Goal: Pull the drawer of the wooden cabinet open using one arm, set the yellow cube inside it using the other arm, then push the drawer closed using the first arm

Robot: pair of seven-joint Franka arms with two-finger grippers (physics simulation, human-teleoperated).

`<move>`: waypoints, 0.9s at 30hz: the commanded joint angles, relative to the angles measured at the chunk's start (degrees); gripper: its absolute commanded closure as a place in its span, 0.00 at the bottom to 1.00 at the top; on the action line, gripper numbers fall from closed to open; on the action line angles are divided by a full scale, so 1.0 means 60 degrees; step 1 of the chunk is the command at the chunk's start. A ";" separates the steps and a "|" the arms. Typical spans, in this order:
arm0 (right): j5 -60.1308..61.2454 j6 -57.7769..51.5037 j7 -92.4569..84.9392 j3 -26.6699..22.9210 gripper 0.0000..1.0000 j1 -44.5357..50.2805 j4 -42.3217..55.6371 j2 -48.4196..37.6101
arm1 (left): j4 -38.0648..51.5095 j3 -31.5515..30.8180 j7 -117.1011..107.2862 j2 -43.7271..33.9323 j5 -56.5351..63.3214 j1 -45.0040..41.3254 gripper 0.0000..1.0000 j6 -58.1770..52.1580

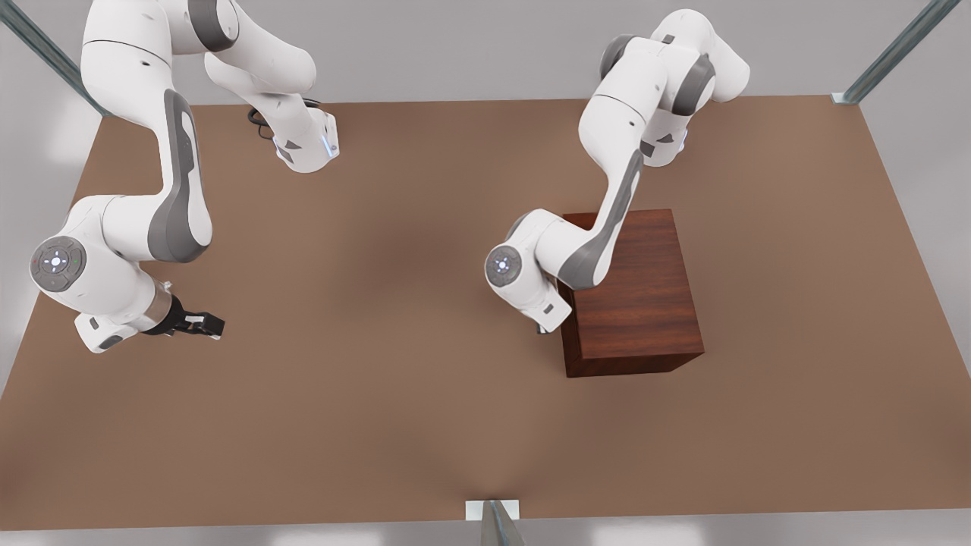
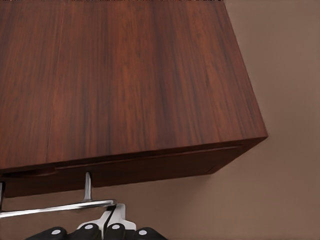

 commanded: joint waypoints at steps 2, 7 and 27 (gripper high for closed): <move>0.0006 -0.0008 0.0242 0.0001 0.00 0.0000 0.0005 0.0000 | 0.0017 -0.0007 0.1483 -0.0019 -0.0103 0.0022 1.00 -0.0090; 0.0006 -0.0008 0.0242 0.0001 0.00 0.0000 0.0005 0.0000 | 0.0193 -0.0242 0.0179 0.0245 -0.0631 -0.0198 1.00 0.0920; -0.0038 -0.0008 0.0154 0.0001 0.00 0.0000 0.0254 0.0000 | -0.2400 0.0139 2.2840 -0.5058 -0.2901 0.4812 0.00 0.0218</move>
